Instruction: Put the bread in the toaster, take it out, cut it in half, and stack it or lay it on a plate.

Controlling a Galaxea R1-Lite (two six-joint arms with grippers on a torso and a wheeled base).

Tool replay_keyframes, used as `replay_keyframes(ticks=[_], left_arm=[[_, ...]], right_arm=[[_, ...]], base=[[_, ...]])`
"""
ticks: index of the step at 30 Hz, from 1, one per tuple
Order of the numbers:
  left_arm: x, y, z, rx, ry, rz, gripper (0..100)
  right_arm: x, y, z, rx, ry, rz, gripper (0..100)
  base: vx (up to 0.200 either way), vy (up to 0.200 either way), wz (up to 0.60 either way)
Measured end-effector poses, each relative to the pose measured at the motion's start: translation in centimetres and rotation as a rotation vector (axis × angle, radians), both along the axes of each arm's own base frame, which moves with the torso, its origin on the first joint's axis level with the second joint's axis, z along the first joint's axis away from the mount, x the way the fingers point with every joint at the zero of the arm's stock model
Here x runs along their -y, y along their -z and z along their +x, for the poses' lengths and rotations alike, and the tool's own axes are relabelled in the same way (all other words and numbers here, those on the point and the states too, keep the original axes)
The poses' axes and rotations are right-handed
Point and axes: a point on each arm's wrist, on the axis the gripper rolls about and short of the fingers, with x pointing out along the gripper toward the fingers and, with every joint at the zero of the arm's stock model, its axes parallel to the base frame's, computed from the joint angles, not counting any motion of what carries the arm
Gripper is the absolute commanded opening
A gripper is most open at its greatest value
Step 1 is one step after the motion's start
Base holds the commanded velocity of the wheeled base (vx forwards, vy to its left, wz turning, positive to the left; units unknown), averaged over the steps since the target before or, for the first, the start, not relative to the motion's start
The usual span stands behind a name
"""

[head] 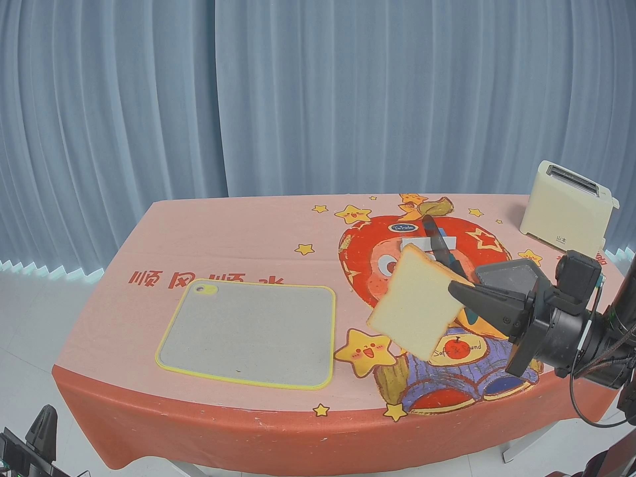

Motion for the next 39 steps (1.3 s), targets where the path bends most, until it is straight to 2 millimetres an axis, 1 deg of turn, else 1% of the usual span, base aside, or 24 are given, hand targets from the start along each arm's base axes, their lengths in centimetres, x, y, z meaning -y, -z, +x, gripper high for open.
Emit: replay_keyframes(ticks=[26,32,39], left_arm=[[0.00,0.00,0.00,0.000,0.000,-0.003,0],[0.00,0.00,0.00,0.000,0.000,-0.003,0],[0.00,0.00,0.00,0.000,0.000,-0.003,0]], right_arm=[[-0.23,0.24,-0.01,-0.010,-0.009,-0.007,0],[-0.29,0.43,0.08,-0.016,-0.008,-0.012,0],[-0.33,0.51,0.12,-0.018,-0.008,-0.015,0]], base=[[0.000,0.000,0.00],[-0.200,0.000,0.00],[0.000,0.000,0.00]])
